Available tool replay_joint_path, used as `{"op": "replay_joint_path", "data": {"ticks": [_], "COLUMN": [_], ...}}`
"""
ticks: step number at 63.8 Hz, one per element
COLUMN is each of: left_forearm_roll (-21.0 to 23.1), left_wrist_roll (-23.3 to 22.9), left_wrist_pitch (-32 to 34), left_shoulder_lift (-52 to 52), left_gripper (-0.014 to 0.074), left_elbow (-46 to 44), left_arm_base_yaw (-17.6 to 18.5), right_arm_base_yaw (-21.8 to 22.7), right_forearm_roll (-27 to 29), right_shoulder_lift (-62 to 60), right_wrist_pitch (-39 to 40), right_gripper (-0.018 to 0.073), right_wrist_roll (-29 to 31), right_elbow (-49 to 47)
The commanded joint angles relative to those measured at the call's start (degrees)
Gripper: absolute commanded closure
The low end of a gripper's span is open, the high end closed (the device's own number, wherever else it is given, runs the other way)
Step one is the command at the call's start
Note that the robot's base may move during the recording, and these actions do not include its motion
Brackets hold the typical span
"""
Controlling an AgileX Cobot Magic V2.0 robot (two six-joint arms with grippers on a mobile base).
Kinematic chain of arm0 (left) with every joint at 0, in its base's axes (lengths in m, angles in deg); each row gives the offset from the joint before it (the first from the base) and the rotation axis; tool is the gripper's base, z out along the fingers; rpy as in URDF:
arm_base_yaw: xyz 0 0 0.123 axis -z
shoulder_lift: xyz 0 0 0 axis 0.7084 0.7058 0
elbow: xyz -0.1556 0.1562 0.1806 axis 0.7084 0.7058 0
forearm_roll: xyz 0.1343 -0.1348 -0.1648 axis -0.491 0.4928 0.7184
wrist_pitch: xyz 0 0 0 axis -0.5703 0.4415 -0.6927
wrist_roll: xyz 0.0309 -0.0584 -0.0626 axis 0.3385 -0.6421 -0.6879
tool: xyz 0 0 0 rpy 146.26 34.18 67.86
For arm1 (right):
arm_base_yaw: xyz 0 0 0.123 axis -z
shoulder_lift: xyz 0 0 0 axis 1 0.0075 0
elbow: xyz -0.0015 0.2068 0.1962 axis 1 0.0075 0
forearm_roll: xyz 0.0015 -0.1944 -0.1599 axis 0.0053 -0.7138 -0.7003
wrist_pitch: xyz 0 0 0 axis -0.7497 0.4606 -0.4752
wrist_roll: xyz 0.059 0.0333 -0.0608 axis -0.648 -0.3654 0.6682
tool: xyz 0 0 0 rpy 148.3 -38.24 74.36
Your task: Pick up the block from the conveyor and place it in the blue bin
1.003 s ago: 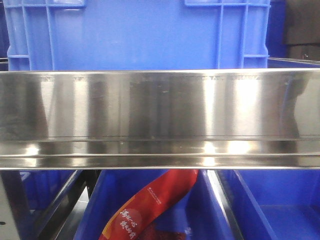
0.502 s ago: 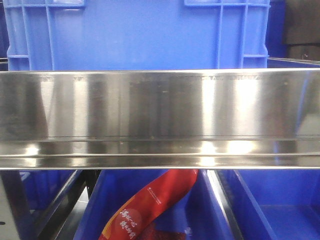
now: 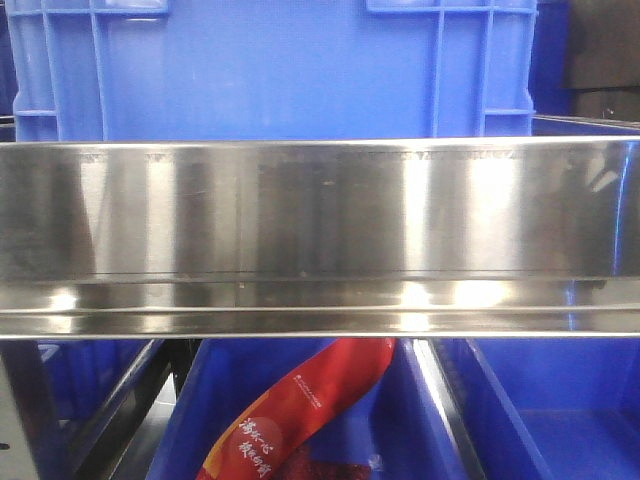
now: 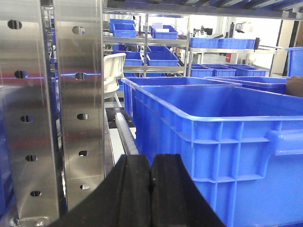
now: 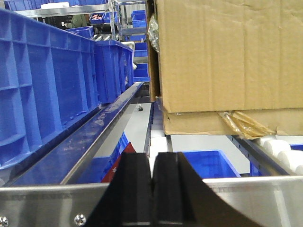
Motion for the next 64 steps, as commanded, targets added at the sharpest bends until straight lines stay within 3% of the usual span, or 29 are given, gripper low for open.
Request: {"op": "replay_joint_path", "data": {"ticks": [1, 5, 64], "left_forearm_roll": [-0.4, -0.4, -0.4], "left_wrist_roll": [0.0, 0.0, 0.0], "left_wrist_pitch": [0.7, 0.7, 0.7], "left_shoulder_lift": [-0.3, -0.3, -0.3], "left_gripper": [0.0707, 0.0707, 0.0707], "left_elbow": [0.0, 0.0, 0.0], "left_arm_base_yaw": [-0.2, -0.2, -0.2], "right_arm_base_yaw": [0.3, 0.3, 0.3], "right_forearm_roll": [-0.4, -0.4, -0.3], "right_shoulder_lift": [-0.2, -0.2, -0.2], "right_wrist_pitch": [1.2, 1.5, 1.5], "right_gripper": [0.0727, 0.0727, 0.0728], "right_wrist_roll": [2.5, 4.4, 4.5], "right_elbow": [0.1, 0.1, 0.1]}}
